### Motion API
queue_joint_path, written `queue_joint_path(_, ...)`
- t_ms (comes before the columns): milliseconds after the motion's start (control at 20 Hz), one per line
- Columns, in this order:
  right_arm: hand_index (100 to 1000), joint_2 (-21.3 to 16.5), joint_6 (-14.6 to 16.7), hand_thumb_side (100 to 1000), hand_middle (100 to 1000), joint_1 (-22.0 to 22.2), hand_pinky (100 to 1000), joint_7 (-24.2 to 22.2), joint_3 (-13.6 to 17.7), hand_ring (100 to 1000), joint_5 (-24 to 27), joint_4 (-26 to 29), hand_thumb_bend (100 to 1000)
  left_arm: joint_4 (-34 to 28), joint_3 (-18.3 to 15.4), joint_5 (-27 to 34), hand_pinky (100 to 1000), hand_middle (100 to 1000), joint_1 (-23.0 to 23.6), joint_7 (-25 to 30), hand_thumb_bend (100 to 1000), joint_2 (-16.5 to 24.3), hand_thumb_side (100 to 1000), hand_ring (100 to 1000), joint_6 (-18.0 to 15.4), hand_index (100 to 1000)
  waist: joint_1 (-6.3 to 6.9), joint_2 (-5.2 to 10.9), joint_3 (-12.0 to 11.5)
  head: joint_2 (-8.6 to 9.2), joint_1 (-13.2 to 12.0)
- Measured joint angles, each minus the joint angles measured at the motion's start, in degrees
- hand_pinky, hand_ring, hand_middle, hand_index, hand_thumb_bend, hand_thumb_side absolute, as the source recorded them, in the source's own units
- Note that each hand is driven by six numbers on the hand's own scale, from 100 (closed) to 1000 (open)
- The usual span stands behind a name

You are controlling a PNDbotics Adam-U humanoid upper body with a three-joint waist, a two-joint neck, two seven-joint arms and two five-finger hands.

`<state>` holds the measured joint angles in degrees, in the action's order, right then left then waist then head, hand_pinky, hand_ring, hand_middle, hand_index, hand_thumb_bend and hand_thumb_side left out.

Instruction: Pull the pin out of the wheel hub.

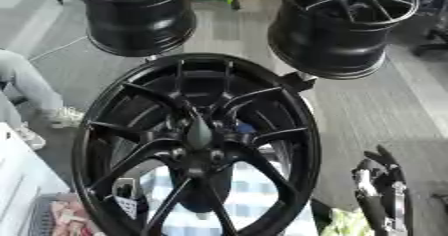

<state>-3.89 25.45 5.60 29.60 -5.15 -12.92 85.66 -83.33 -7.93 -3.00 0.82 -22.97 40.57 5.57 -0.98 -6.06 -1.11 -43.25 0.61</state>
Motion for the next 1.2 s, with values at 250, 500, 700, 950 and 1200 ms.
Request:
queue_joint_path(250, 897, 0.00, -0.03, 518, 730, 0.00, 520, 0.03, 0.20, 537, -0.04, 0.00, 100, -2.61, -0.79, 4.64, 715, 852, 0.99, 0.12, 100, -1.83, 802, 761, -1.86, 945, 0.00, 0.00, -0.04, 0.02, 0.19)
queue_joint_path(500, 898, 0.00, -0.07, 524, 730, 0.01, 520, 0.07, 0.20, 537, -0.05, 0.00, 100, -2.84, -0.83, 5.56, 700, 837, 1.12, 0.12, 100, -1.85, 875, 745, -2.17, 924, 0.00, 0.00, -0.05, 0.02, 0.26)
queue_joint_path(700, 899, 0.19, -0.42, 531, 730, 0.08, 519, 0.42, 0.21, 536, 0.47, -0.58, 100, -2.47, -1.71, 7.18, 703, 833, 0.76, 1.59, 100, -4.03, 902, 744, -3.71, 915, -1.56, 0.52, -1.22, 0.02, 0.59)
queue_joint_path(950, 899, 0.32, -0.51, 542, 730, 0.31, 518, 0.49, 0.18, 535, 1.58, -2.29, 100, 0.05, -2.58, 11.32, 704, 823, -0.61, 5.49, 100, -10.88, 913, 741, -7.89, 906, -0.98, 0.88, -1.62, 0.02, 0.92)
queue_joint_path(1200, 899, 0.28, -0.71, 559, 729, 0.50, 518, 0.66, 0.17, 534, 2.32, -3.84, 100, 2.72, -2.53, 15.85, 700, 797, -1.19, 8.89, 100, -18.42, 910, 718, -11.84, 885, -0.66, 1.13, -1.70, 0.07, 0.89)
